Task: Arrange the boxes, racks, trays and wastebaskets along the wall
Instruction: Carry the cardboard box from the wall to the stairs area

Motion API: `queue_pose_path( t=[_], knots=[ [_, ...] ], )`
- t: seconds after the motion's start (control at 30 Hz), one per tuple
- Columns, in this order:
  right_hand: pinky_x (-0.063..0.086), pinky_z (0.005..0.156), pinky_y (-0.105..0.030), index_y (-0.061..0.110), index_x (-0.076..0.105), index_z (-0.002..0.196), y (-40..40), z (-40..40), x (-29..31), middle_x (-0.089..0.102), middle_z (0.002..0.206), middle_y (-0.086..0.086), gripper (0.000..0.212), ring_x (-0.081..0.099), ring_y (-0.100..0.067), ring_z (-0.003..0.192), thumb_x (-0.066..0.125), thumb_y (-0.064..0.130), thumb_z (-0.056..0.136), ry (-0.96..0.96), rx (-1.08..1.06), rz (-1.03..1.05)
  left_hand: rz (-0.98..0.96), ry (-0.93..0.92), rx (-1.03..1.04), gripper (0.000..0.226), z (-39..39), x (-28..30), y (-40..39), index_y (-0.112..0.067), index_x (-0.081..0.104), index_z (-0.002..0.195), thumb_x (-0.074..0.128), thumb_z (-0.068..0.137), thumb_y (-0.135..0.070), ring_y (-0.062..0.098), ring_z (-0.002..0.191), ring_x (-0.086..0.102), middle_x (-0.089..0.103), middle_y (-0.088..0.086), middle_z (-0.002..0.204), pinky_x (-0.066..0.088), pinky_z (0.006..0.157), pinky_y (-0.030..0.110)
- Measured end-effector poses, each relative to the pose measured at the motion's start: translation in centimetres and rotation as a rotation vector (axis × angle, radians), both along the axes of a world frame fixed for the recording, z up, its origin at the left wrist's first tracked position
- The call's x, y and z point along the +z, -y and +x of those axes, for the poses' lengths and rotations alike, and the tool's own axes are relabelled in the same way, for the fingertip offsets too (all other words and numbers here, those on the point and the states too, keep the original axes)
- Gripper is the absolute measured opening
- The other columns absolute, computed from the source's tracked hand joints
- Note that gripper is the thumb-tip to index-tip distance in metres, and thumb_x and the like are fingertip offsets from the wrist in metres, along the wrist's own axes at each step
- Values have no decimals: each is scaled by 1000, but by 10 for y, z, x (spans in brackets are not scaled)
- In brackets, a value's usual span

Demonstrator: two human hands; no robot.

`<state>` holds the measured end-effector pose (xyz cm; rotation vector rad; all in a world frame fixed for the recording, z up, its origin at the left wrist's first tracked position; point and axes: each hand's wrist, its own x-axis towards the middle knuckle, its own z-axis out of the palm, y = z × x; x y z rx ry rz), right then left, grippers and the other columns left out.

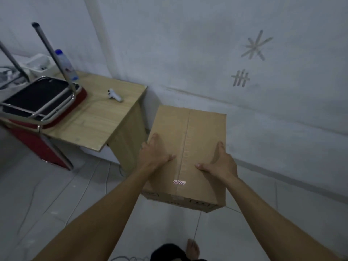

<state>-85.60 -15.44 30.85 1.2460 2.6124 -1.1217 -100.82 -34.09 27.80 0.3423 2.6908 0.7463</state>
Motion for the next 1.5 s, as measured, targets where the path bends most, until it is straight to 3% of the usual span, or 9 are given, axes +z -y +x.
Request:
queue_pose_path(
  t=[0.4, 0.53, 0.8, 0.93, 1.13, 1.37, 1.5],
  knots=[
    [41, 105, -42, 31, 0, 156, -18, -117, -42, 35, 151, -14, 135, 42, -34, 134, 88, 55, 56, 36, 41, -62, 45, 71, 28, 114, -104, -37, 2, -42, 5, 151, 75, 65, -67, 37, 125, 47, 36, 16, 141, 43, 102, 43],
    [36, 108, -36, 33, -1, 157, -11, -154, -67, 29, 158, -5, 134, 37, -28, 139, 89, 50, 58, 63, 12, -132, 0, 127, -36, 114, -150, -62, 7, -37, 4, 154, 75, 69, -62, 38, 127, 46, 35, 17, 141, 41, 105, 42],
    [39, 102, -33, 33, -2, 157, 0, -219, -141, 34, 155, -5, 129, 41, -28, 136, 88, 35, 65, 175, -2, -190, -44, 205, -58, 111, -225, -142, 19, -37, 7, 154, 77, 70, -54, 41, 121, 50, 38, 18, 137, 42, 101, 38],
    [40, 97, -30, 33, -2, 157, -3, -242, -191, 38, 152, -5, 128, 44, -28, 133, 88, 36, 65, 218, 21, -186, -47, 242, -18, 110, -246, -192, 14, -41, 7, 153, 78, 69, -52, 40, 122, 50, 38, 17, 138, 42, 103, 38],
    [42, 102, -36, 36, -3, 156, -25, -280, -283, 37, 152, -4, 132, 46, -29, 132, 90, 39, 62, 237, 54, -192, -33, 276, 43, 110, -277, -279, -3, -42, 9, 154, 80, 70, -47, 39, 123, 52, 35, 15, 146, 43, 102, 37],
    [43, 105, -40, 33, -2, 156, -49, -324, -416, 38, 151, -8, 133, 45, -31, 132, 91, 35, 61, 200, 64, -178, 74, 257, 91, 106, -311, -404, -25, -37, 10, 155, 79, 75, -36, 29, 140, 35, 27, 0, 157, 34, 113, 38],
    [42, 104, -41, 30, -2, 156, -61, -340, -485, 40, 150, -11, 129, 46, -34, 131, 88, 37, 64, 188, 91, -117, 44, 216, 115, 104, -325, -467, -40, -38, 12, 154, 79, 74, -33, 30, 136, 39, 29, 4, 154, 39, 108, 36]
  ],
)
